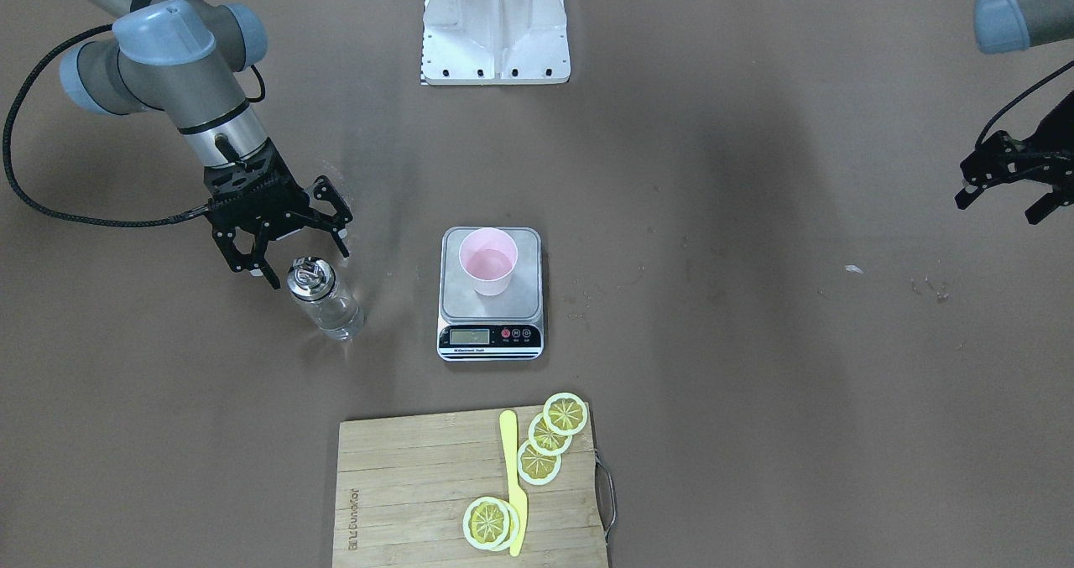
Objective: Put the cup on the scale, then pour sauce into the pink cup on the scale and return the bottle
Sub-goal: 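Close the right gripper around the sauce bottle's metal spout cap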
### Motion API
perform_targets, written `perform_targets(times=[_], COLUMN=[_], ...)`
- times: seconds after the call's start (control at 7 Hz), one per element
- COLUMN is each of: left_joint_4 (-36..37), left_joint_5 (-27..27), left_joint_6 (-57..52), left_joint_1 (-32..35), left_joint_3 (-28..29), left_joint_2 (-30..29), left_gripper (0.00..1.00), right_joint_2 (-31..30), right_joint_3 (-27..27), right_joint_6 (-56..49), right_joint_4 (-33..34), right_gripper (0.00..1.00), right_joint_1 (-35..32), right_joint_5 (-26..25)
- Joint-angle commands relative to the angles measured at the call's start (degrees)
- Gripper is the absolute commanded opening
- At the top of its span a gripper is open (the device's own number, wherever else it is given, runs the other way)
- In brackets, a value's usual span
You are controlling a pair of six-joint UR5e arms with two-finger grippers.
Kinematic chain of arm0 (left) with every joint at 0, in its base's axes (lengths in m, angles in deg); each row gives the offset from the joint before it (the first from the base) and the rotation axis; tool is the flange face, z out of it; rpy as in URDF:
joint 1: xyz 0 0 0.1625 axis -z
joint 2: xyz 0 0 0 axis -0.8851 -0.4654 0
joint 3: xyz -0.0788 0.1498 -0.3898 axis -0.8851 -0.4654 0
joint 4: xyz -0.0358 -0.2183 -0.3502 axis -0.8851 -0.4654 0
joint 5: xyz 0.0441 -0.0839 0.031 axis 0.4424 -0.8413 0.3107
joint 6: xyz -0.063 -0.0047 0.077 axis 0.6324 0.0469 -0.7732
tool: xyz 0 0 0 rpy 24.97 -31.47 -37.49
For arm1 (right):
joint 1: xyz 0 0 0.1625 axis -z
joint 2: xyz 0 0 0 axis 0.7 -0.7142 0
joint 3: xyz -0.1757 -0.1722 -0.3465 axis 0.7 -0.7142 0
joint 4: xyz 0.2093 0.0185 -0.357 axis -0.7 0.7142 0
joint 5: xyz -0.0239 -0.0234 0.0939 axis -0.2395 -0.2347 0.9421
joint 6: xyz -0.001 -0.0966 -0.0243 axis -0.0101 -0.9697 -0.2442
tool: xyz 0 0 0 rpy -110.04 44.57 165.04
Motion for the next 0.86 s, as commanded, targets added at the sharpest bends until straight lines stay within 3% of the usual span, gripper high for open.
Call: perform_targets(times=[0.0,0.71], left_joint_4=[0.0,0.0], left_joint_5=[-0.1,-0.1], left_joint_6=[0.1,0.1], left_joint_1=[0.1,0.5], left_joint_3=[-0.1,-0.6], left_joint_2=[0.0,-0.1], left_gripper=[0.97,0.97], right_joint_2=[0.1,0.5], right_joint_3=[-1.1,-1.0], right_joint_6=[0.0,1.2], right_joint_4=[-0.3,-0.4], right_gripper=[1.0,1.0], right_joint_1=[0.3,2.5], right_joint_5=[-2.2,-5.1])
